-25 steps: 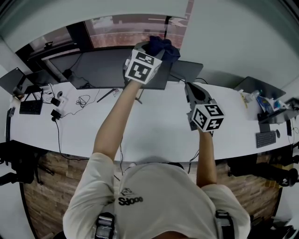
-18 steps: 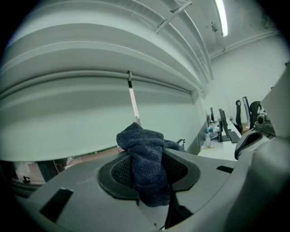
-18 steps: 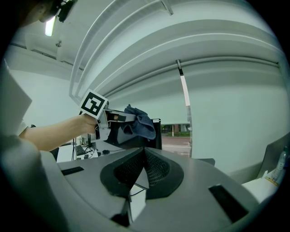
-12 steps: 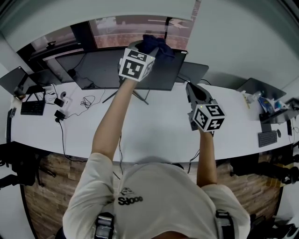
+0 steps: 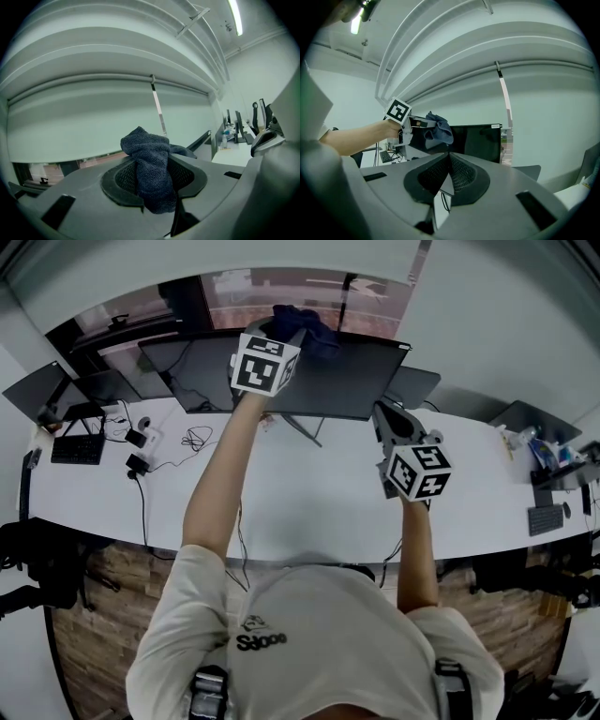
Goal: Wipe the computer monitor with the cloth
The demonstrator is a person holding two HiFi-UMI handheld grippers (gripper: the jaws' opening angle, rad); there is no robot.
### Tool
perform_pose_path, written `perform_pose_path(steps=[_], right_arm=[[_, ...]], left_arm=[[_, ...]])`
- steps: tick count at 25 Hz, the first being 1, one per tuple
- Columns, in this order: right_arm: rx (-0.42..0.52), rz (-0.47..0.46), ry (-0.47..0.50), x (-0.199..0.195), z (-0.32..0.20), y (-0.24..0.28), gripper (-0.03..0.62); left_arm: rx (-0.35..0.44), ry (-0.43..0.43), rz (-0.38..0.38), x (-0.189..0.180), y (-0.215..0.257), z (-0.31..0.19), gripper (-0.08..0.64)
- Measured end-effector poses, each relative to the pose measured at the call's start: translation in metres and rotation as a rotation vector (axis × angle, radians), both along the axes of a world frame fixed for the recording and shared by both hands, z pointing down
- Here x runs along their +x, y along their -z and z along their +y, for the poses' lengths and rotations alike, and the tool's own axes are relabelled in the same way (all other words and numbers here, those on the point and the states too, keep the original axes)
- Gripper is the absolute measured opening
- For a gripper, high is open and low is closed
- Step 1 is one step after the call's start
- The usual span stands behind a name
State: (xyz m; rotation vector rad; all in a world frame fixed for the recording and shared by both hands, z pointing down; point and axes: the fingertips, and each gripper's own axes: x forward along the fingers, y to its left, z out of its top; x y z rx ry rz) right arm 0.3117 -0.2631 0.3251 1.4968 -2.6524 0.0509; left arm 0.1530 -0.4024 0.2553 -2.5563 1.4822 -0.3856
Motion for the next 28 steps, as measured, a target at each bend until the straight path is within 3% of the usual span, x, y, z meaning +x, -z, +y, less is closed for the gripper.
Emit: perform_pose_path(steps=[11, 23, 28], right_arm=[[0.013, 0.045, 0.066, -0.082, -0.001, 0.006, -0.006], [0.045, 0.112, 0.241, -0.143, -0.036, 0.009, -0.006], [0.051, 0.113, 0.278, -0.179, -0.044, 0.013, -0.006]], left_arm=[[-0.018, 0.056, 0.027, -0.091, 0.001, -0.004, 0.156], [-0.034, 0.163, 0.097, -0.153, 0.000, -0.009, 0.156], [-0.015, 0.174, 0.077, -0.180, -0.001, -0.007, 0.156]])
